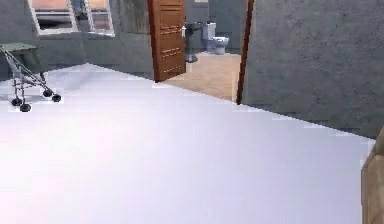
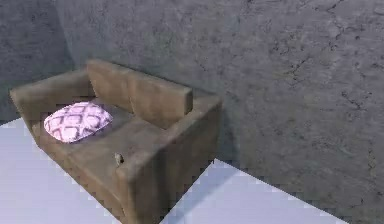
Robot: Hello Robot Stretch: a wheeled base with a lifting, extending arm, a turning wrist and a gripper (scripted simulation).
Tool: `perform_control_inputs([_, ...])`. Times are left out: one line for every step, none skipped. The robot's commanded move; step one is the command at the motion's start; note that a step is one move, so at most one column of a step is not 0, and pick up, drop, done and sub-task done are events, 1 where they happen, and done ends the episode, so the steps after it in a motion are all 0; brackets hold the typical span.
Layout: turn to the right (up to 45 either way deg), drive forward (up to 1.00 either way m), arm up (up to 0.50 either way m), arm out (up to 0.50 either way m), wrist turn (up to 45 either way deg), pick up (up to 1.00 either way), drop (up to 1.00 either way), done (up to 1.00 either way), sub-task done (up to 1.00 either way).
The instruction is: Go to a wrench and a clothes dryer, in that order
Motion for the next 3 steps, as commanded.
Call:
perform_control_inputs([0.0,1.00,0.00,0.00,0.0,0.00,0.00,0.00,0.00])
perform_control_inputs([0.0,1.00,0.00,0.00,0.0,0.00,0.00,0.00,0.00])
perform_control_inputs([3.0,0.00,0.00,0.00,0.0,0.00,0.00,0.00,0.00])
